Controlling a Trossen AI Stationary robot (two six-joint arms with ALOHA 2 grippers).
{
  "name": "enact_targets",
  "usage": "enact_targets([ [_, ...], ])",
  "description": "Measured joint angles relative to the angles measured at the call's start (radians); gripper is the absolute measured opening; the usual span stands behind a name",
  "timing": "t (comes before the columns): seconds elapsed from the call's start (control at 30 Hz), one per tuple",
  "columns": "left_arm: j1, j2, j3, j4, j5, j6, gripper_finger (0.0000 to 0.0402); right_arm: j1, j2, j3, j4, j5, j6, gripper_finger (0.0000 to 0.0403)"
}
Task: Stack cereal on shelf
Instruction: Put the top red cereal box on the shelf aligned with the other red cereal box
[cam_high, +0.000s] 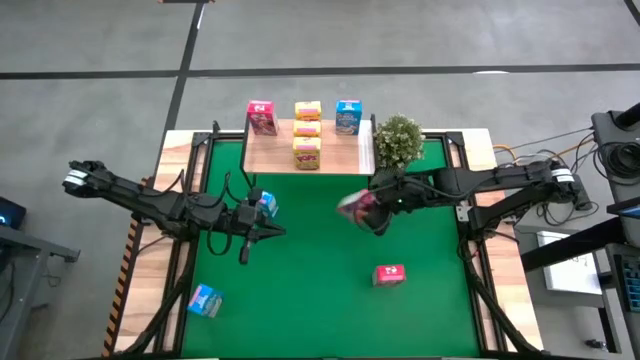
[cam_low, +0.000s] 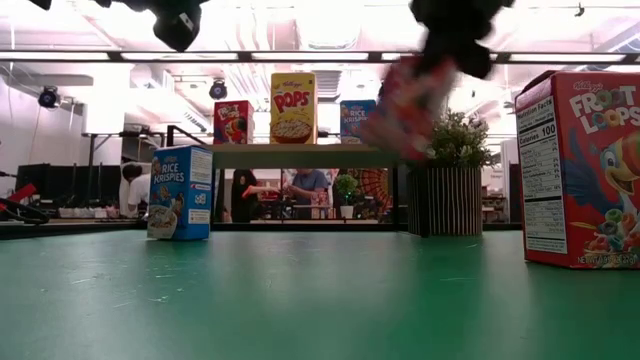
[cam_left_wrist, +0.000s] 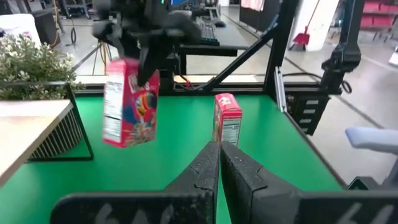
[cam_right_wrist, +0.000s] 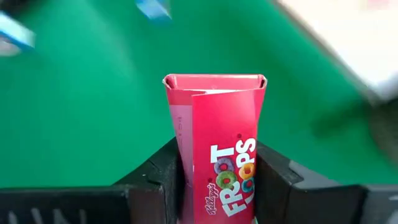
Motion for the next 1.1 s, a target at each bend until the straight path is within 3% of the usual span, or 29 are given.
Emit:
enact_targets([
  [0.1, 0.0, 0.012, -0.011, 0.036, 0.001, -0.018, 0.0, 0.002, 0.037, 0.025, 0.134, -0.011, -0.172, 0.0134],
  [0.27, 0.0, 0.065, -0.009, 0.06, 0.0, -0.061, 0.0022, 0.002, 0.138, 0.093, 0.176, -0.03, -0.455, 0.0134],
  [0.53, 0.0, 0.149, 0.011, 0.063, -0.064, -0.108, 0.0138, 0.0, 0.328, 0.241, 0.147, -0.06, -0.771, 0.0134],
  [0.83, 0.007, 0.234, 0.013, 0.054, -0.307, -0.128, 0.0297, 0.0, 0.423, 0.323, 0.114, -0.116, -0.843, 0.0134],
  [0.93, 0.014, 0.268, 0.013, 0.08, -0.32, -0.127, 0.0318, 0.0, 0.427, 0.325, 0.116, -0.116, -0.854, 0.0134],
  [1.1, 0.016, 0.339, 0.013, 0.165, -0.322, -0.103, 0.032, 0.0, 0.427, 0.324, 0.116, -0.116, -0.855, 0.0134],
])
